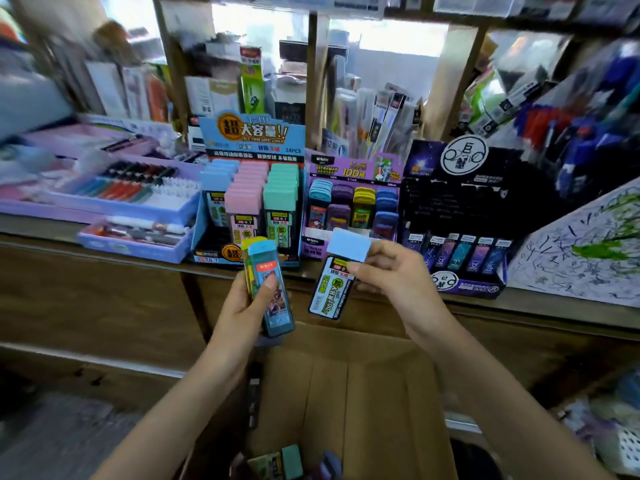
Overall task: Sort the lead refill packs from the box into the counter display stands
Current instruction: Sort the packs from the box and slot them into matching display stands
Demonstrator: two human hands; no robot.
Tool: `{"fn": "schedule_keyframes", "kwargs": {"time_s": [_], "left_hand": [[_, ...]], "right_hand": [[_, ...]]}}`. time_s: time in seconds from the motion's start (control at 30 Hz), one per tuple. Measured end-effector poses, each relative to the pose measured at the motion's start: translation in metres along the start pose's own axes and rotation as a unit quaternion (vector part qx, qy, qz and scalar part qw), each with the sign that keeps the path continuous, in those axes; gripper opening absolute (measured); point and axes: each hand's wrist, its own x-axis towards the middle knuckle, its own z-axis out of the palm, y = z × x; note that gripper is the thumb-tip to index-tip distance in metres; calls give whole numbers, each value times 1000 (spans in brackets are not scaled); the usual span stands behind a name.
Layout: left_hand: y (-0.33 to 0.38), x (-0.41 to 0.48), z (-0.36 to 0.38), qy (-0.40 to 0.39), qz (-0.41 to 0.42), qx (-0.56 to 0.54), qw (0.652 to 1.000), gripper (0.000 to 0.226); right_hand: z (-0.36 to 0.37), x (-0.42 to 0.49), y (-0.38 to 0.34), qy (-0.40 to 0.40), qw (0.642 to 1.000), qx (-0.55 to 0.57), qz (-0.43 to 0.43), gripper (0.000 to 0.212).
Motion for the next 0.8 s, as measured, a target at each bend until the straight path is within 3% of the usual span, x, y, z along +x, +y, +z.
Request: {"fn": "schedule_keyframes", "kwargs": {"time_s": [0.37, 0.53, 0.67, 0.8], "left_hand": [[31, 14, -100, 92, 45, -38, 994, 19], [33, 13, -128, 125, 38, -24, 991, 12], [32, 13, -140, 122, 39, -26, 991, 10], [27, 13, -146, 121, 37, -25, 992, 11]], "right_hand": [[116, 107, -86, -40, 996, 4, -84, 24], [157, 143, -91, -58, 978, -160, -122, 12], [168, 154, -80, -52, 924, -327, -189, 10], [169, 158, -69, -61, 894, -394, -204, 12]]}}
